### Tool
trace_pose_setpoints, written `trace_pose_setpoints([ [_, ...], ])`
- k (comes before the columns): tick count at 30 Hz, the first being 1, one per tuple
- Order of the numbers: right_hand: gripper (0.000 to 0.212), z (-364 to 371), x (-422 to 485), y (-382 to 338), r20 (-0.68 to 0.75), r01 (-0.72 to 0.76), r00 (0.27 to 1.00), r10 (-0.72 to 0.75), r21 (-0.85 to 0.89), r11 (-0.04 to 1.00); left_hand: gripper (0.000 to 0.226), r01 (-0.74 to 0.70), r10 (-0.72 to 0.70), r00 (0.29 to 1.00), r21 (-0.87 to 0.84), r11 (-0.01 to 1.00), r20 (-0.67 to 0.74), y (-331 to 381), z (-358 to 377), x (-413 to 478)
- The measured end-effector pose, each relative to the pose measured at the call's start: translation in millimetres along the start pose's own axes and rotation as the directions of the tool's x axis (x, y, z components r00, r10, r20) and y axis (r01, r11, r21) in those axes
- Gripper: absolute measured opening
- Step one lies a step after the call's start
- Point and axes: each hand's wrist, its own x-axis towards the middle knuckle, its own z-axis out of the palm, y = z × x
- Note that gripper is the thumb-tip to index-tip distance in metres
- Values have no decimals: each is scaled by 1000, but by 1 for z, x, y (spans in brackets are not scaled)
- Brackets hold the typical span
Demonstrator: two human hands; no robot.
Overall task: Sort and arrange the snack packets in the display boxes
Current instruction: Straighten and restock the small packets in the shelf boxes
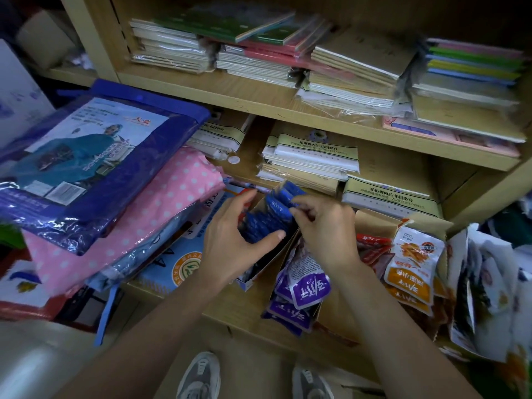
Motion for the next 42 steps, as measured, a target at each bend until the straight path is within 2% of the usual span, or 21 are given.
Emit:
trace_pose_setpoints([
  [3, 20, -7, -7, 1, 6, 55, 998, -55, 34, 998, 98, -80, 82, 996, -83, 993, 23, -2, -10, -14],
  [5, 23, -9, -14, -2, 119, 88, 989, -92, 43, 995, 107, -114, 115, 993, -80, 990, 17, -6, -19, -23],
  [7, 30, -4, -17, -4, 260, 105, 961, -97, -19, 994, 114, -110, 109, 994, -81, 991, -9, -8, -25, -31],
  [9, 24, 3, -16, -7, 311, 131, 946, -95, -96, 987, 117, -108, 107, 994, -58, 992, -25, -8, -27, -39],
  [11, 8, 9, -15, -10, 286, 132, 954, -94, -117, 984, 120, -76, 75, 997, -52, 996, -33, -8, -27, -47],
  [13, 9, 12, -12, -10, 234, 92, 970, -63, -116, 989, 118, 12, -19, 997, -99, 995, -68, -6, -23, -55],
  [16, 9, 6, -11, -9, 83, -65, 995, 62, 28, 998, 115, 111, -144, 982, -250, 962, -121, -4, -12, -62],
  [18, 8, 3, -9, -7, 39, -170, 985, 167, 110, 979, 112, 114, -163, 976, -299, 948, -146, -5, -7, -62],
  [20, 7, 4, -7, -4, 41, -204, 979, 201, 85, 975, 105, 103, -151, 976, -276, 956, -157, -6, -5, -60],
  [25, 8, 6, -8, -9, 72, -140, 987, 143, -36, 989, 82, 93, -101, 992, -92, 991, -79, -11, -5, -53],
  [29, 17, 5, -16, -7, 5, 5, 1000, -5, 4, 1000, 65, 82, -86, 993, -47, 995, -76, -15, -8, -50],
  [32, 21, 5, -25, -11, 142, 87, 986, -91, 31, 996, 52, 57, -59, 995, -25, 998, -80, -16, -10, -49],
  [34, 31, 11, -27, -13, 222, 110, 970, -98, -45, 993, 52, 38, -43, 994, -48, 998, -100, -16, -11, -46],
  [37, 10, 19, -22, -17, 216, 168, 966, -143, -104, 980, 55, -3, -9, 990, -80, 997, -139, -13, -14, -40],
  [38, 4, 21, -21, -17, 211, 154, 969, -132, -95, 983, 57, -23, 10, 988, -82, 996, -151, -12, -15, -38],
  [42, 9, 18, -18, -10, 117, -73, 991, 72, 11, 997, 56, -55, 46, 988, -61, 997, -149, -10, -19, -29],
])
